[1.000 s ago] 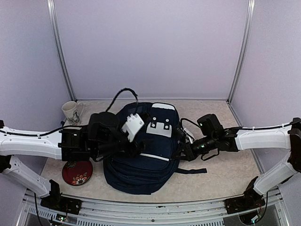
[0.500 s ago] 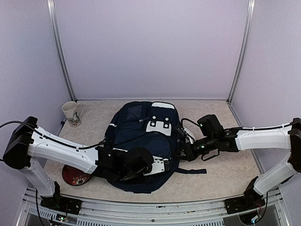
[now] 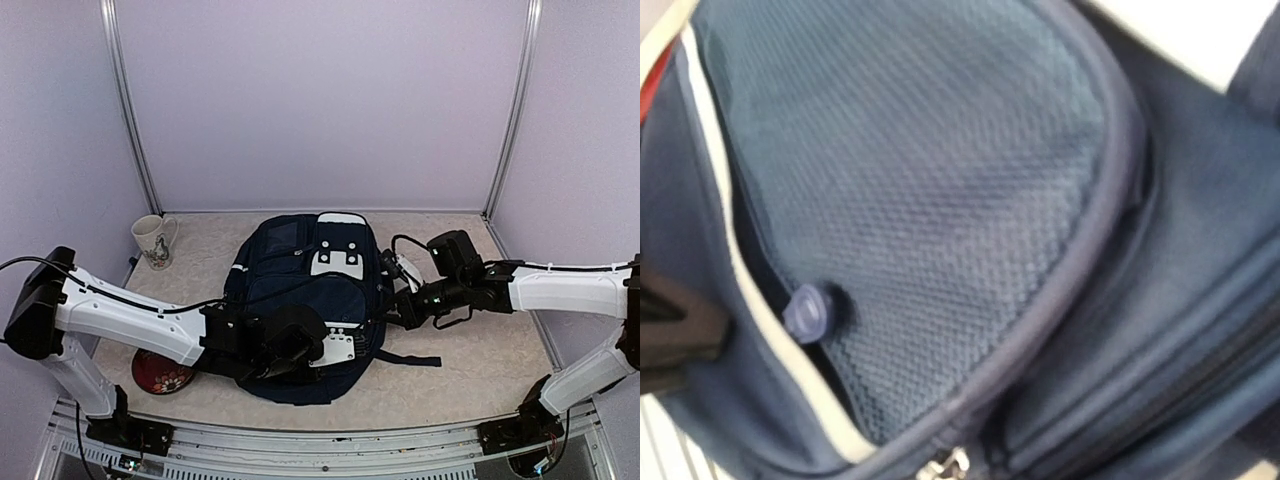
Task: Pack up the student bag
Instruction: Zip the upper front pocket of the student bag, then reset both arms
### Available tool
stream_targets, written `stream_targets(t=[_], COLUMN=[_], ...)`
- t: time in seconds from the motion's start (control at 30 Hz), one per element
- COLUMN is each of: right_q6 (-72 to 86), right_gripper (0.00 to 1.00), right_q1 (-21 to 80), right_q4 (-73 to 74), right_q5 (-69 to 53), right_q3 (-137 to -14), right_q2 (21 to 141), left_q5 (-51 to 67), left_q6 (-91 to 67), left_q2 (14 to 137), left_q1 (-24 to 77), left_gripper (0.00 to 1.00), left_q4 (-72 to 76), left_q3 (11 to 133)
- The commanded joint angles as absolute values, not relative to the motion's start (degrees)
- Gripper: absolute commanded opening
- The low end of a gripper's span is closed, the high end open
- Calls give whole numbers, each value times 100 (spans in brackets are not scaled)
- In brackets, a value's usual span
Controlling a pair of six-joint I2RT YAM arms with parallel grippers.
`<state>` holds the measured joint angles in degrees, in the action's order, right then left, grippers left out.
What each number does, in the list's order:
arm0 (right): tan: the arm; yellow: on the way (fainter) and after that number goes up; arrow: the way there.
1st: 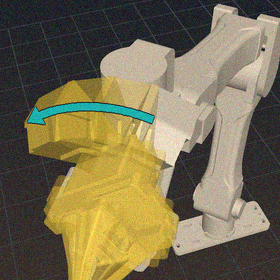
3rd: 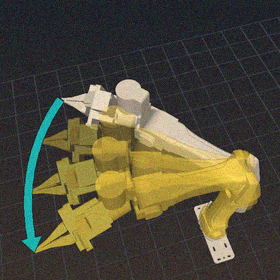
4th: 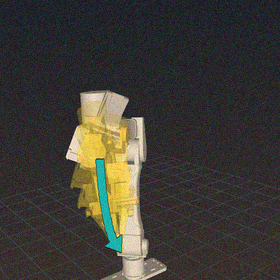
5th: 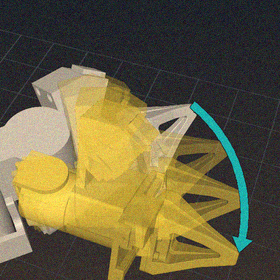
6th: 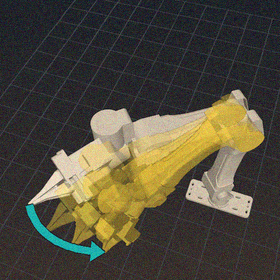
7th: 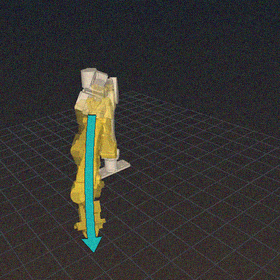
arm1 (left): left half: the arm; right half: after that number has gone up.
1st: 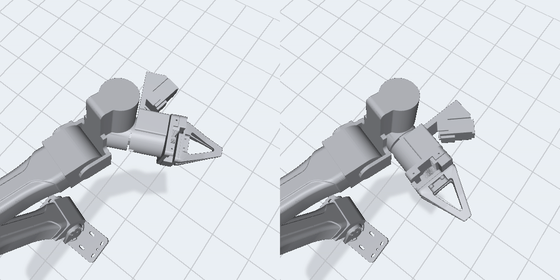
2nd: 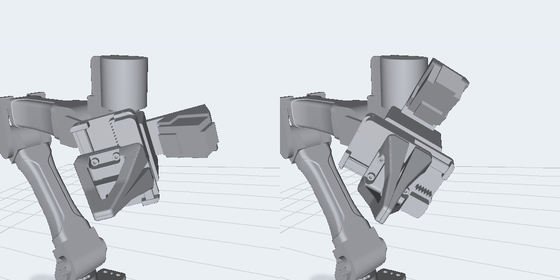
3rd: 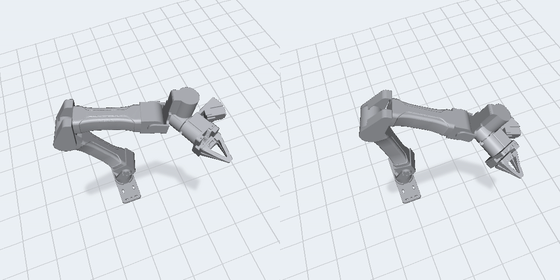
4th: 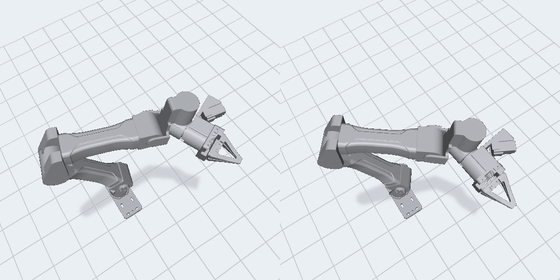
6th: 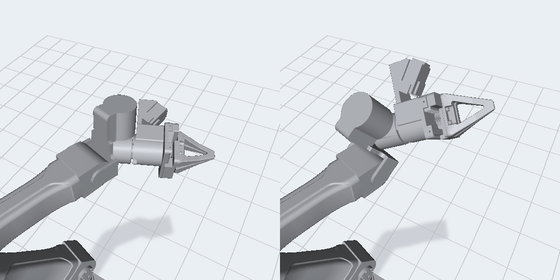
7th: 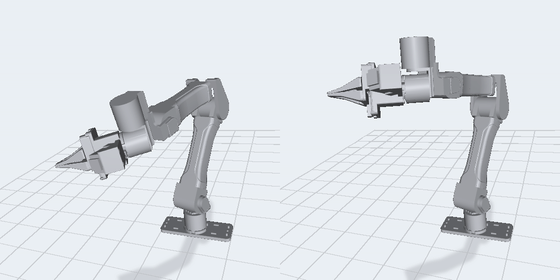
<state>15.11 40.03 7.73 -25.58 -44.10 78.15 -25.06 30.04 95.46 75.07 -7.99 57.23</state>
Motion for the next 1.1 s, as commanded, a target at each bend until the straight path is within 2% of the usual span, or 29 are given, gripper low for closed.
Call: stream_targets(t=[0.0,0.23,0.27,0.3,0.33,0.37,0.4,0.47,0.57,0.6,0.67,0.87,0.97,1.07], right_q6=[1191,1262,1372,1434,1496,1565,1656,1871,2231,2361,2571,3033,3244,3383], right_gripper=[0,0,8,28,56,88,98,100,100,100,100,100,100,100], right_q1=[3429,3366,3360,3353,3343,3328,3312,3242,2944,2775,2347,965,512,475], right_q4=[468,355,378,400,476,536,578,545,427,407,403,381,-150,-276], right_q5=[-1412,-1479,-1412,-1422,-1426,-1392,-1301,-1037,-701,-670,-706,-1185,-2079,-2086], right_q3=[-4977,-5023,-4993,-4970,-4954,-4936,-4865,-4590,-3931,-3696,-3259,-2139,-1676,-1481], right_q2=[7819,7873,7808,7720,7619,7478,7302,6811,5970,5679,5165,4150,3925,3918], left_q5=[-2555,-2637,-2583,-2545,-2476,-2386,-2288,-2003,-1717,-1675,-1584,-770,-315,-754], left_q6=[3040,3002,3021,3063,3095,3129,3141,3139,3020,2952,2717,1585,508,-538], left_q2=[9213,9263,9303,9362,9439,9512,9589,9719,9832,9830,9776,9038,8391,7726], left_q1=[7429,7394,7372,7333,7296,7257,7239,7237,7289,7296,7283,6738,5904,4736], left_gripper=[0,0,0,0,0,0,0,2,68,84,98,99,99,99], left_q4=[-1086,-618,-484,-352,-287,-279,-328,-591,-888,-936,-1034,-964,-553,-253], left_q3=[5478,5598,5653,5721,5822,5936,6066,6334,6620,6695,6923,7459,7149,6428])
